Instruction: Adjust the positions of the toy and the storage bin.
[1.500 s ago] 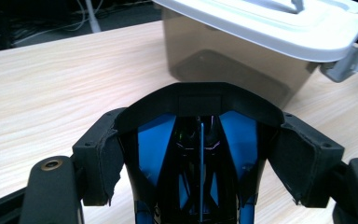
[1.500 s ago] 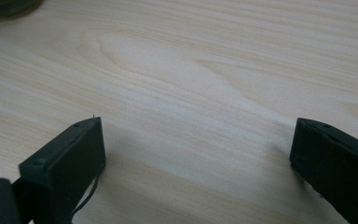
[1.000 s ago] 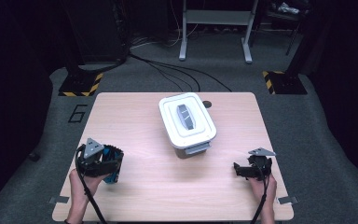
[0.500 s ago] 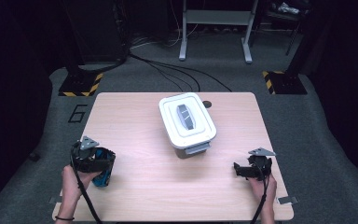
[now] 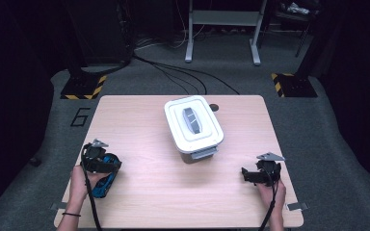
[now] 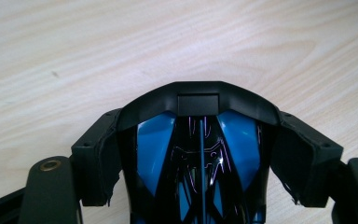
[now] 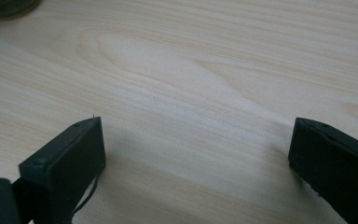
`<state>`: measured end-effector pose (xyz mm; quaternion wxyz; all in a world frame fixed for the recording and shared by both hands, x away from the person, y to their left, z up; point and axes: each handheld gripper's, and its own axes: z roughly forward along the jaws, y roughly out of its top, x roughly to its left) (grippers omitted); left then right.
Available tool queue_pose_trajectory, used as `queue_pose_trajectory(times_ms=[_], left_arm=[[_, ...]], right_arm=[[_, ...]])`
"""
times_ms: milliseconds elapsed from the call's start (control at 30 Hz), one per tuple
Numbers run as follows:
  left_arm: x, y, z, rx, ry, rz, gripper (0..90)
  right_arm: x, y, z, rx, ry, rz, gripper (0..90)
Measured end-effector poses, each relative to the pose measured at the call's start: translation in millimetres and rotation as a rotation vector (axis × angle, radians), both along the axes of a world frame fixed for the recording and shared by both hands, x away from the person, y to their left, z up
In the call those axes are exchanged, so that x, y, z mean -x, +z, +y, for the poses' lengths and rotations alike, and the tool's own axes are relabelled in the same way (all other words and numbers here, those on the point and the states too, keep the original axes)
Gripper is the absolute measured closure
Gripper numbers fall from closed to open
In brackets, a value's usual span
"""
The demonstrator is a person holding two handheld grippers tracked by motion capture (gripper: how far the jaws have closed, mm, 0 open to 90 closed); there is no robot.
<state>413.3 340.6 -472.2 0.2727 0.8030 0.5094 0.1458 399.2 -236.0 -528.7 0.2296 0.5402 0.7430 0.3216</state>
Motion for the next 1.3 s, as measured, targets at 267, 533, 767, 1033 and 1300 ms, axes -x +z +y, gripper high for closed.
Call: queue_pose_trajectory(times_ms=[267,533,767,1033,1300], left_arm=[[-12.6,-25.0,-5.1,0.002,0.014,0.091,24.7],[-10.6,-22.6,-3.8,0.012,0.034,0.062,15.3],[5.6,9.8,-11.0,0.023,0.018,-0.061,9.4],[26.8,19.5,-43.6,0.046,-0.082,-0.116,8.1],[42.7,-8.2,-89.4,0.060,-0.188,-0.122,5.6]], right_arm=[[0.0,0.0,0.0,0.000,0.000,0.000,3.0],[0.0,0.0,0.0,0.000,0.000,0.000,3.0],[-0.1,0.0,0.1,0.000,-0.001,0.001,3.0],[-0.1,0.0,0.2,0.000,-0.002,0.001,3.0],[-0.1,0.0,0.3,0.000,-0.002,0.001,3.0]])
